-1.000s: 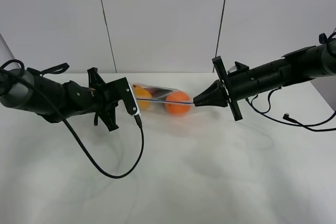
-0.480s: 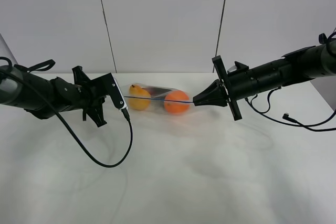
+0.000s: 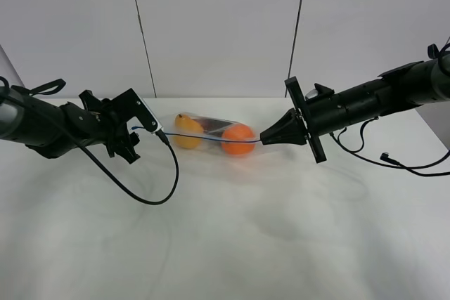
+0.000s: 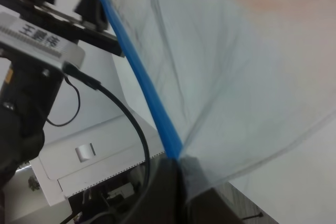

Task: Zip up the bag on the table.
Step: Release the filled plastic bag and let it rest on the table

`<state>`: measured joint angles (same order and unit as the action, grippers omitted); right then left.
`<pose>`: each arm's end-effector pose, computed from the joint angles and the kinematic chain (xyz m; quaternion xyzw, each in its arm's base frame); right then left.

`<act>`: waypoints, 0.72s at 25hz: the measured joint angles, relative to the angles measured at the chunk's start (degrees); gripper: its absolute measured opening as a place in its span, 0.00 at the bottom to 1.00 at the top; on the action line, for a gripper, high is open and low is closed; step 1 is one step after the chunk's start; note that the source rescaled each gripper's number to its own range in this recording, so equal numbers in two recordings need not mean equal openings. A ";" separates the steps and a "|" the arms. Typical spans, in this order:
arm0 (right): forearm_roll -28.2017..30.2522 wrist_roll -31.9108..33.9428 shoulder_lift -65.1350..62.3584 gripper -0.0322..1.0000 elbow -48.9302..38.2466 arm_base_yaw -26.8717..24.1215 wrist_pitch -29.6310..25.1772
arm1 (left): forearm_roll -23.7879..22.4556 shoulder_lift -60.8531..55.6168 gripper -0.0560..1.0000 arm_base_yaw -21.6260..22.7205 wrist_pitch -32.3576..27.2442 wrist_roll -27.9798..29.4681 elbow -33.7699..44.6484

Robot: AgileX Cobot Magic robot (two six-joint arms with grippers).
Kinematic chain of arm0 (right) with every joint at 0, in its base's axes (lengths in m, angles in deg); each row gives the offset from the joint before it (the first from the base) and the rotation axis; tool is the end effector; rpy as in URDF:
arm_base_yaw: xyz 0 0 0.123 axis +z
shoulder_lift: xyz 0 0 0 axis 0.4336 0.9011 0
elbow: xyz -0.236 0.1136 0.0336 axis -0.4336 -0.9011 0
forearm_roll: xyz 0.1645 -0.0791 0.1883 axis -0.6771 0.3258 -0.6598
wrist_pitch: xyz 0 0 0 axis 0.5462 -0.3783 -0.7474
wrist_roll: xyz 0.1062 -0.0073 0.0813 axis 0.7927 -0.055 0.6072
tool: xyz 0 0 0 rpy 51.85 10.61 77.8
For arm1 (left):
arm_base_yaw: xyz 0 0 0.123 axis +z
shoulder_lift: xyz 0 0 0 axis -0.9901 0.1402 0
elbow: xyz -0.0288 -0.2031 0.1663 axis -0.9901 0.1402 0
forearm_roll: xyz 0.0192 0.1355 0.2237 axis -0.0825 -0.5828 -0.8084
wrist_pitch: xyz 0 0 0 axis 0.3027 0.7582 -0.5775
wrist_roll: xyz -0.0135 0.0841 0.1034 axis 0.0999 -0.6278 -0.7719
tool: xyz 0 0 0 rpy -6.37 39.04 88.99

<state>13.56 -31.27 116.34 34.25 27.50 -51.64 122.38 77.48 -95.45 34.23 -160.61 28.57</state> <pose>0.3633 0.1293 0.1248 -0.1037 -0.8516 -0.5125 0.0379 0.3982 -0.0582 0.0922 0.3834 0.7923 0.2466 0.4056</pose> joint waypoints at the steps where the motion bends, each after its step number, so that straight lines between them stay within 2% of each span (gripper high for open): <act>1: 0.07 0.00 0.00 0.03 0.00 0.00 0.00 | 0.08 0.00 0.91 0.68 0.00 0.30 0.00; 4: 0.07 0.00 0.00 0.03 0.00 0.00 0.00 | 1.62 0.00 0.97 3.53 0.07 3.93 0.00; 9: 0.12 0.00 0.00 0.03 0.00 0.00 0.00 | 9.88 0.00 0.99 7.91 -1.88 20.48 0.00; 11: 0.12 0.00 0.00 0.03 0.00 0.00 0.00 | 12.02 0.00 0.99 10.22 -7.83 22.92 0.00; 15: 0.12 -0.06 0.00 0.03 0.00 0.00 -0.05 | 12.79 0.00 1.00 14.26 -27.70 25.29 -1.82; 18: 0.12 -0.34 0.00 0.03 0.00 0.00 -0.05 | 11.66 0.00 1.00 16.59 -42.53 29.89 -4.08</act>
<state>13.68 -31.61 116.34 34.25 27.50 -51.69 134.04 77.48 -78.87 -8.31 -130.72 24.49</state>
